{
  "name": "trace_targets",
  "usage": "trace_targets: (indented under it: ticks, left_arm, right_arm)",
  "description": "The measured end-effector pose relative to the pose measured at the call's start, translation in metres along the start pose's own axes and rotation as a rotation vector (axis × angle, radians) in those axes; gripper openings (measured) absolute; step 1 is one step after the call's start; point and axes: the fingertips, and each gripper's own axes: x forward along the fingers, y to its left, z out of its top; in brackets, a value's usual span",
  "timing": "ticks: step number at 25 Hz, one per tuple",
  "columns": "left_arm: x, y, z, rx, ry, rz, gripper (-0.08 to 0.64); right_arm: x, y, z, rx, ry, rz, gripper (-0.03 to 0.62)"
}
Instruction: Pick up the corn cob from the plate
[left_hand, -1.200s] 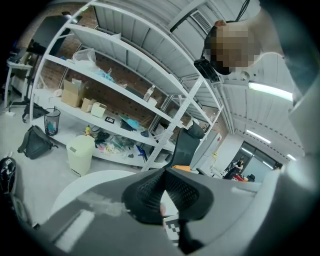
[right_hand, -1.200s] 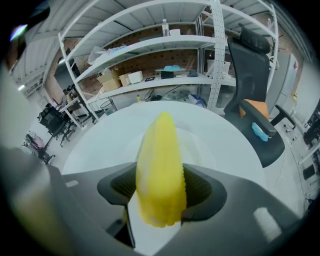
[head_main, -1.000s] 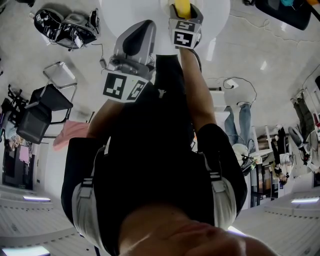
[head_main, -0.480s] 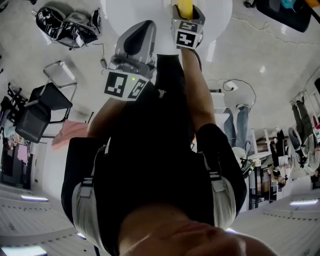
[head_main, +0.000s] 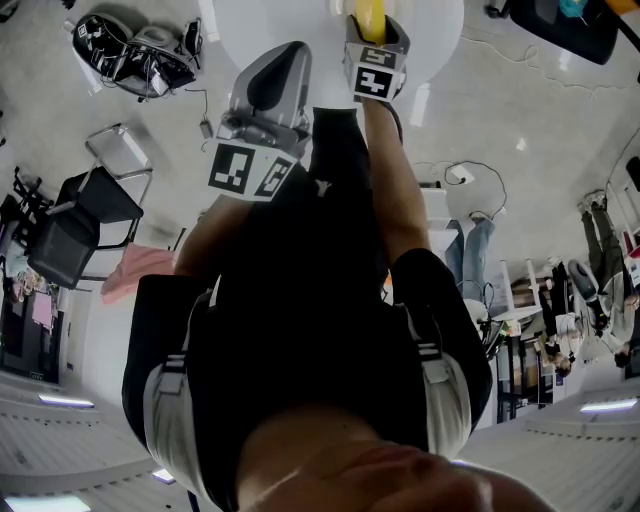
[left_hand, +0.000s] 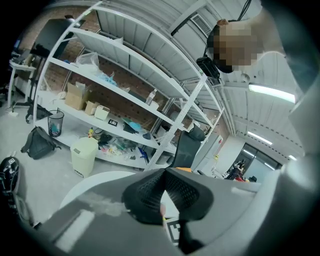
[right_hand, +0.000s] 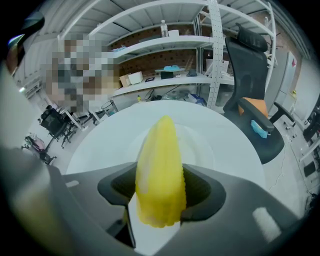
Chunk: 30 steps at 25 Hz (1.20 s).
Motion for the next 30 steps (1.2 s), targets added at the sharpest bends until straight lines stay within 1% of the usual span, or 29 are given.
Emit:
trace_targets:
  ticks: [17, 30]
  left_arm:
    - [-0.010, -0.007, 0.010, 0.005, -0.030, -0.012, 0.006]
    - [-0.034, -0.023, 0.023, 0.020, -0.073, -0.030, 0.006]
  right_arm:
    - [-0.020, 0.005, 0.014, -0.019, -0.054, -0.002, 0.264]
    - [-0.051, 0.013, 0.022, -0.032, -0.098, -0.003, 0.264]
